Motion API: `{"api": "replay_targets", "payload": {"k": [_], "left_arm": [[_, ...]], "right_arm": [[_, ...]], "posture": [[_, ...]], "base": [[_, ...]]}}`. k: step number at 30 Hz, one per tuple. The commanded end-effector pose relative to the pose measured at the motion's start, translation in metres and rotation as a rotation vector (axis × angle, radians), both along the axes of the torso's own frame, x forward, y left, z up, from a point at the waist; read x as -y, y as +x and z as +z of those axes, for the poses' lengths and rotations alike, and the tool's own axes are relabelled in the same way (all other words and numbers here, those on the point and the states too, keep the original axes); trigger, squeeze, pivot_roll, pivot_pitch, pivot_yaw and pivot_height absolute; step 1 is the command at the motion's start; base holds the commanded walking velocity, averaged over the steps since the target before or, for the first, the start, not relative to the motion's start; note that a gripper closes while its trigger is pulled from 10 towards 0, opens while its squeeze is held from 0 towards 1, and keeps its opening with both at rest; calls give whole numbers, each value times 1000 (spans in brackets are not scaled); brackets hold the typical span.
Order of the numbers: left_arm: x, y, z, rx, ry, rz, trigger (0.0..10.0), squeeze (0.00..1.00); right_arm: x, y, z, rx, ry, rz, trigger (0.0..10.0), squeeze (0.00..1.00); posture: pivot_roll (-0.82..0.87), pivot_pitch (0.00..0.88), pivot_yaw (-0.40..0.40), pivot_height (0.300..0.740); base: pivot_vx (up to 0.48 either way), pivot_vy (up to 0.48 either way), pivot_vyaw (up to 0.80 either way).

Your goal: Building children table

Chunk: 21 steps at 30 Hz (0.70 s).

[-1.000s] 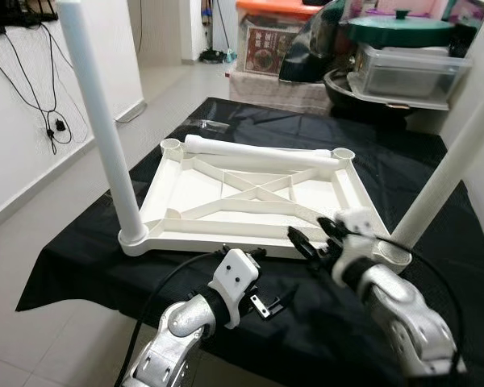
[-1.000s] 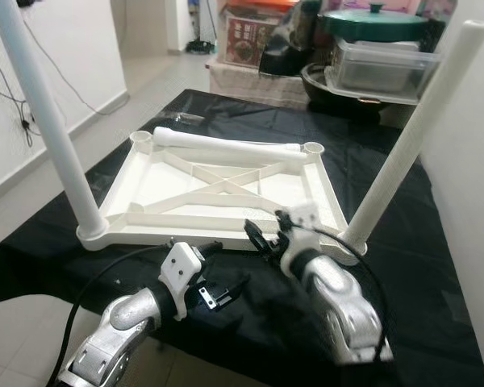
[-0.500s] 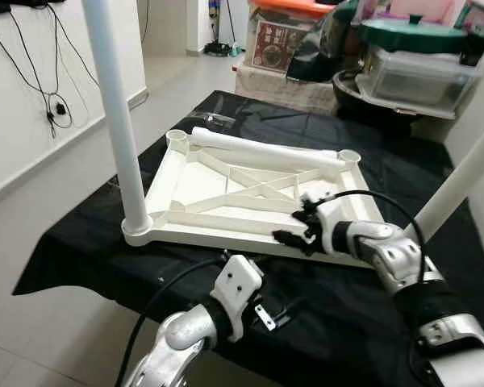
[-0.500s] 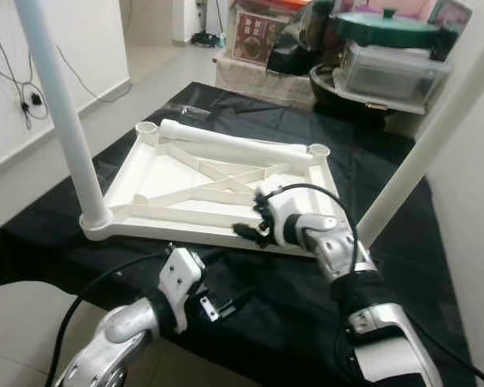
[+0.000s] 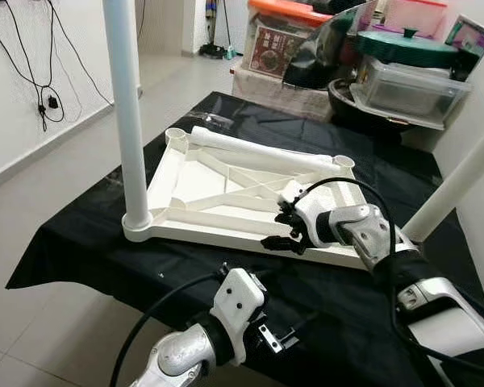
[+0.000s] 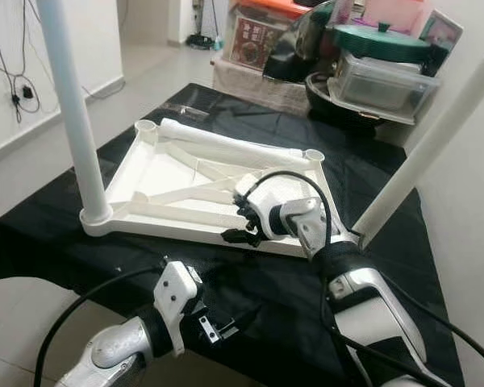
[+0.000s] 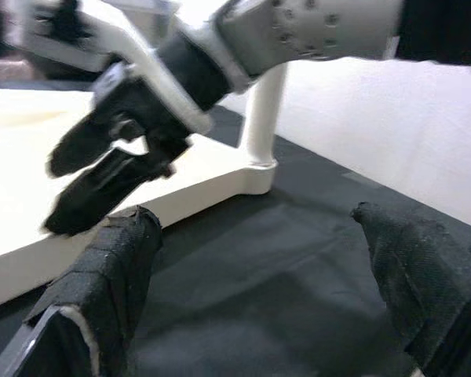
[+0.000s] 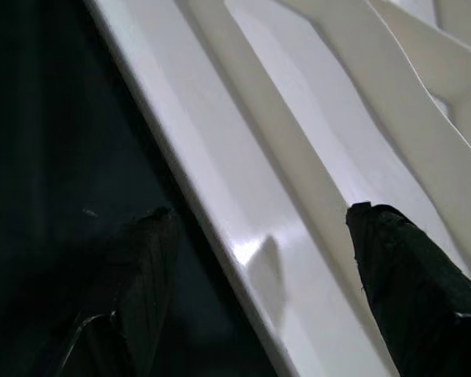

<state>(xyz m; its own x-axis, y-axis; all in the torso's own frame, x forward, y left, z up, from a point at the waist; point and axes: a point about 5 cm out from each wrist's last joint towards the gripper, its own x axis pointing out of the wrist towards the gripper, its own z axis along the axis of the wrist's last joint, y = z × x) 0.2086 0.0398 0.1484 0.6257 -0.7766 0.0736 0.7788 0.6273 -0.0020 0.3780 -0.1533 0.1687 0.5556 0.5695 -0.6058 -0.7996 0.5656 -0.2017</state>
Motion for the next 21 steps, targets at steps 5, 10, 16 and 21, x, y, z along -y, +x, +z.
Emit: {"api": "replay_targets", "payload": {"k": [5, 10, 16, 21], "left_arm": [[-18, 0, -1, 1, 90, 174, 10000, 0], [-30, -7, -6, -27, 136, 237, 10000, 0], [-32, -17, -3, -61, 159, 262, 10000, 0], [-32, -22, -2, -74, 160, 264, 10000, 0]], "right_arm": [[-2, 6, 7, 25, -48, 8, 10000, 0], [-8, 9, 8, 27, -98, 63, 10000, 0], [-21, 6, 7, -14, -215, 252, 10000, 0], [-24, 1, 9, -61, -213, 355, 10000, 0]], "posture": [[50, 108, -203, 740], [54, 136, -214, 740], [50, 183, -226, 740], [46, 203, -226, 740]], "base": [[0, 0, 0], [0, 0, 0], [0, 0, 0], [0, 0, 0]]}}
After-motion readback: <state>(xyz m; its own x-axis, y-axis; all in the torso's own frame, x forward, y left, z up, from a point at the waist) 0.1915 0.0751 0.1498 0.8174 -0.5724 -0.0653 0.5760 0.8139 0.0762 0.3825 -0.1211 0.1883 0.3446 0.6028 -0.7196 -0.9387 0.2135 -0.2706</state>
